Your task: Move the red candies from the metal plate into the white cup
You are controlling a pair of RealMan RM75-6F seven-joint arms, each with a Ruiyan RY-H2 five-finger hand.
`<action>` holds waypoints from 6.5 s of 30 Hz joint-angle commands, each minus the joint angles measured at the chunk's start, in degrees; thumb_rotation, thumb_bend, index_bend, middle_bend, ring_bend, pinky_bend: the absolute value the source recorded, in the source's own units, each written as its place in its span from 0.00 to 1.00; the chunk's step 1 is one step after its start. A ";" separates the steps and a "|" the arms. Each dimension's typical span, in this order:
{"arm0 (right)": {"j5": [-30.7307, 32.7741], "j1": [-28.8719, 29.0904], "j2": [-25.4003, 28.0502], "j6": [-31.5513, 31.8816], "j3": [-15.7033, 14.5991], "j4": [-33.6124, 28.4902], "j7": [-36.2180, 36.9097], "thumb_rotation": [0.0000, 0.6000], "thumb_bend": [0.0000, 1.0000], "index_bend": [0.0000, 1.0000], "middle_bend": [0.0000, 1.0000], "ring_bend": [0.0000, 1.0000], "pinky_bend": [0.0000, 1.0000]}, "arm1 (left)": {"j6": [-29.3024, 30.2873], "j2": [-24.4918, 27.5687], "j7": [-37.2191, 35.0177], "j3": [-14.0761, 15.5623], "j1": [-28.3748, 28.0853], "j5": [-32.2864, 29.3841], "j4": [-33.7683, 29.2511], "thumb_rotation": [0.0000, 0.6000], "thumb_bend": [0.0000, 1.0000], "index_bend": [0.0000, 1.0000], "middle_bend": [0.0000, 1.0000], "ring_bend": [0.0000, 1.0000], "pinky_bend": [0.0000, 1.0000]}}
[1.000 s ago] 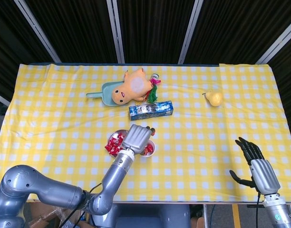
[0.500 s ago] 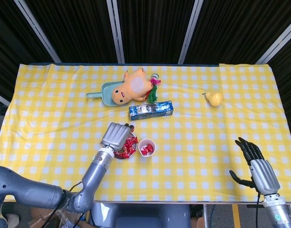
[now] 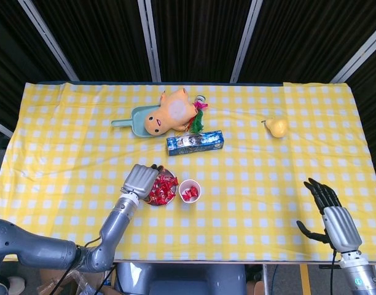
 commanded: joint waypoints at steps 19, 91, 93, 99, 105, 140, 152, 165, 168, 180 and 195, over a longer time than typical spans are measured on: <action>0.92 0.33 0.47 -1.23 0.07 -0.67 1.01 1.00 0.36 0.00 0.00 0.00 0.00 | -3.16 -6.17 2.80 -0.80 -2.10 -3.84 7.36 1.00 0.21 0.36 0.40 0.85 0.91; 0.86 0.09 0.76 -0.88 0.30 -0.92 2.03 1.00 0.36 0.00 0.00 0.00 0.00 | 5.54 -4.73 3.45 -7.81 -7.41 -2.54 -6.93 1.00 0.36 0.52 0.62 0.86 0.92; 0.90 0.14 0.75 -0.98 0.31 -0.88 2.12 1.00 0.36 0.00 0.00 0.00 0.00 | 5.55 -4.92 3.55 -7.97 -7.53 -2.86 -6.34 1.00 0.35 0.52 0.62 0.86 0.92; 0.82 0.15 0.76 -1.02 0.27 -0.89 2.08 1.00 0.36 0.00 0.00 0.00 0.00 | 5.21 -4.85 4.10 -8.35 -7.85 -4.01 -5.39 1.00 0.36 0.51 0.62 0.86 0.92; 0.81 0.13 0.75 -0.98 0.25 -0.95 1.97 1.00 0.36 0.00 0.00 0.00 0.00 | 4.85 -5.18 4.23 -8.49 -8.10 -4.57 -4.55 1.00 0.35 0.50 0.61 0.86 0.92; 0.91 0.16 0.87 -1.23 0.19 -1.01 2.09 1.00 0.36 0.00 0.00 0.00 0.00 | 5.54 -4.03 1.90 -9.49 -7.06 -2.14 -5.96 1.00 0.19 0.35 0.41 0.85 0.92; 1.00 0.15 1.00 -1.31 0.17 -1.05 2.09 1.00 0.36 0.00 0.00 0.00 0.00 | 6.77 1.26 -2.61 -8.70 -2.98 1.12 -11.49 1.00 0.19 0.31 0.36 0.85 0.92; 1.38 0.07 0.55 -1.40 0.22 -1.25 0.29 1.00 0.36 0.00 0.00 0.00 0.00 | 3.88 8.56 -6.63 0.24 3.99 5.25 -10.71 1.00 0.19 0.31 0.36 0.85 0.92; 1.42 0.11 0.43 -1.50 0.23 -1.36 -0.11 1.00 0.36 0.00 0.00 0.00 0.00 | 2.44 8.52 -6.93 1.29 4.51 5.11 -8.62 1.00 0.19 0.31 0.36 0.85 0.92; 1.64 0.09 0.61 -1.60 0.30 -1.51 0.31 1.00 0.36 0.00 0.00 0.00 0.00 | -1.43 3.53 -5.66 1.64 4.04 1.24 0.60 1.00 0.23 0.33 0.37 0.85 0.92; 2.01 0.32 0.87 -2.17 0.40 -1.60 1.25 1.00 0.36 0.00 0.00 0.00 0.00 | -2.73 -2.41 -1.34 0.09 1.49 -1.03 6.00 1.00 0.25 0.39 0.42 0.85 0.92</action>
